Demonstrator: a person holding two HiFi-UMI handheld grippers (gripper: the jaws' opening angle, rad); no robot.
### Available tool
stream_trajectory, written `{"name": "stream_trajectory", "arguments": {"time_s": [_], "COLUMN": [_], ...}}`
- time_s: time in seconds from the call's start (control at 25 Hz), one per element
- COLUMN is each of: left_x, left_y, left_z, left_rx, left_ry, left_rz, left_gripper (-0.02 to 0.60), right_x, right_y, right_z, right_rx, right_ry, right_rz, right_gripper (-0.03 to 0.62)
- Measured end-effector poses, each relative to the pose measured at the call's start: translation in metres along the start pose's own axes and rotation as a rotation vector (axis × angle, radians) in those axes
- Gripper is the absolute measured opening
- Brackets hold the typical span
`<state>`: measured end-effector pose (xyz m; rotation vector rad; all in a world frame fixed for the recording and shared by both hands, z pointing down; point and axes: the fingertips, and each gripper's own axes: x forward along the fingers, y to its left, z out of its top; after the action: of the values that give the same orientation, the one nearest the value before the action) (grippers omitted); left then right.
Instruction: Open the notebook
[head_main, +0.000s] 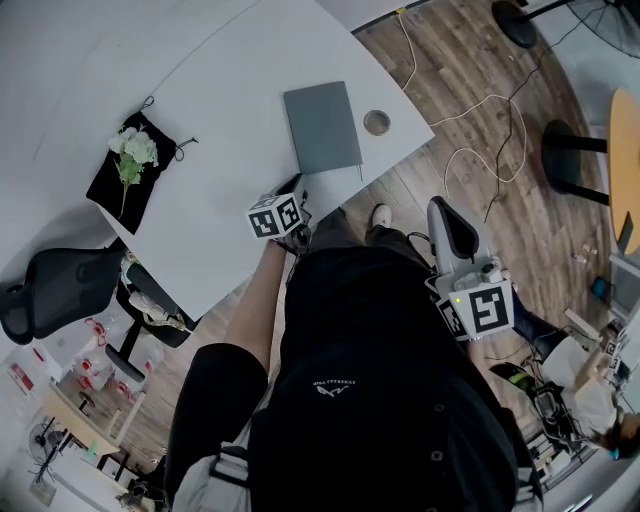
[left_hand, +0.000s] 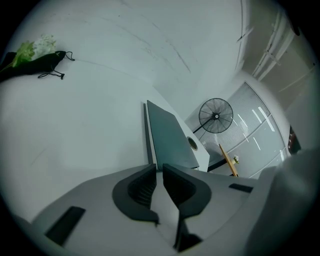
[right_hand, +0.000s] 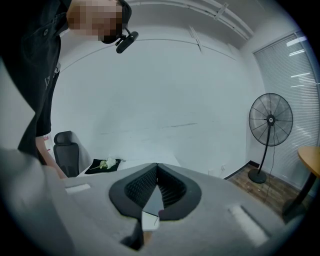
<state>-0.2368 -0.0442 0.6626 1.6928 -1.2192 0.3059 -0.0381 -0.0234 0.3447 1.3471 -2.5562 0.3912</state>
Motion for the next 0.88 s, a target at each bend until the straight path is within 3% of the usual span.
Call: {"name": "stream_trajectory", "arguments": {"time_s": [0.12,0.48,0.68,0.88], "left_x": [0.001,0.002,0.001,0.003], "left_y": [0.000,-0.008,-0.007,-0.007], "left_z": [-0.001,0.008,0.009,0.008], "left_rx": [-0.020,-0.030,-0.028,-0.022], "left_ry": [0.004,-0.029,-0.031,-0.011], "left_rz": [-0.009,-0.031,-0.038,-0.033], "left_gripper": [0.100,0.073,0.049,0.036], "right_x": [0.004,0.005,0.000,0.008], "right_y": [0.002,0.005,0.006,0.008], "right_z": [0.006,0.005,-0.013,0.002], "right_rx": [0.025,0.018,-0.038,0.017], "right_ry": [-0.019,-0.016,0.050,-0.016], "right_rz": [-0.003,0.003,0.019,0.007], "right_gripper": [0.005,0.005,0.006,0.005]}}
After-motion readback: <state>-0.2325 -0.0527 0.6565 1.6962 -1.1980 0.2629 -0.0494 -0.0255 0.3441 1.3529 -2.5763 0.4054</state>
